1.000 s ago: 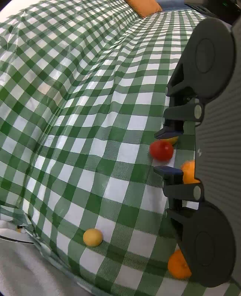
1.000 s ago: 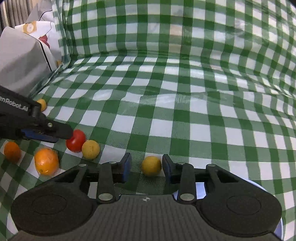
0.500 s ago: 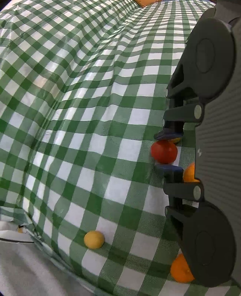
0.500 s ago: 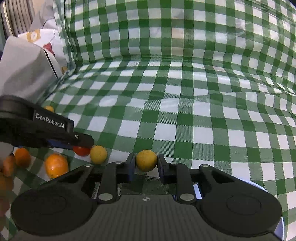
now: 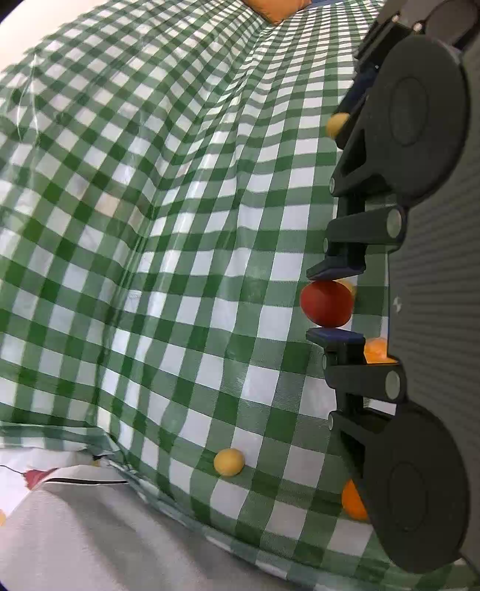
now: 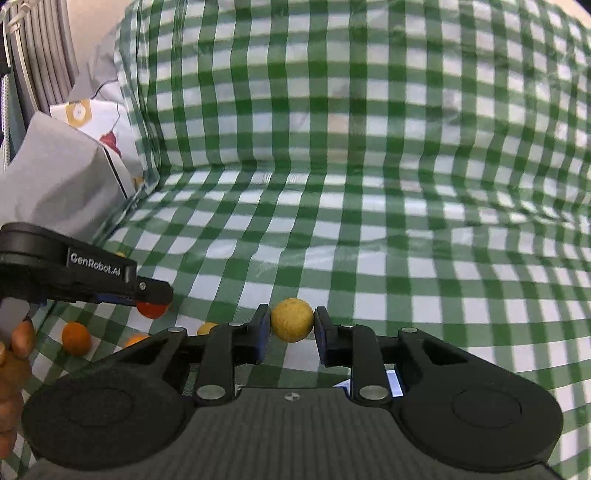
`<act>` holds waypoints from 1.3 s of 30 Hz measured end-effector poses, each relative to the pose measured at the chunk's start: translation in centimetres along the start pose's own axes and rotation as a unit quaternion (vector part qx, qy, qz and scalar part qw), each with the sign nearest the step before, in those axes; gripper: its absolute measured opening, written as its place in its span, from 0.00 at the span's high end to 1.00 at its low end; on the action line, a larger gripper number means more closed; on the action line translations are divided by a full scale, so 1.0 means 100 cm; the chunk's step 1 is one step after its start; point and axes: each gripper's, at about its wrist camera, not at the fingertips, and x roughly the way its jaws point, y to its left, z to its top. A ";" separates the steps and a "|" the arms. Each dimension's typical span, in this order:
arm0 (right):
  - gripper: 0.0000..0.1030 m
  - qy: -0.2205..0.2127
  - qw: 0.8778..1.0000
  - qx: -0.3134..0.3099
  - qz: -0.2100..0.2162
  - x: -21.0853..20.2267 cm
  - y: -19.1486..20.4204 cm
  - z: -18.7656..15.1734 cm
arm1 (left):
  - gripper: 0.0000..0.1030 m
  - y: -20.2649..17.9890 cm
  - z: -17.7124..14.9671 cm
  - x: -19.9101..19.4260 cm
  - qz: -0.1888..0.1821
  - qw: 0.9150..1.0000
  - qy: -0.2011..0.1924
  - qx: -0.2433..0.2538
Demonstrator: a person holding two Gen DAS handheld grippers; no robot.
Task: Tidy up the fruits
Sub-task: 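Grasp a red tomato with the left tool while the right tool grasps a yellow fruit, then carry the red tomato and yellow fruit over the blue plate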
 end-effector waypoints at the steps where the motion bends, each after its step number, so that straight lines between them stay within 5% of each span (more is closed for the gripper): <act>1: 0.74 -0.004 1.000 0.002 -0.002 -0.006 -0.002 0.001 | 0.71 -0.002 -0.001 -0.005 -0.001 1.000 -0.003 0.003; 11: 0.74 -0.015 1.000 0.013 -0.018 -0.039 -0.017 -0.001 | 0.71 -0.035 -0.023 -0.016 -0.005 0.999 0.003 0.054; 39: 0.74 0.002 0.999 0.020 -0.046 -0.041 -0.049 -0.018 | 0.71 -0.055 -0.024 -0.002 -0.021 0.996 0.003 0.083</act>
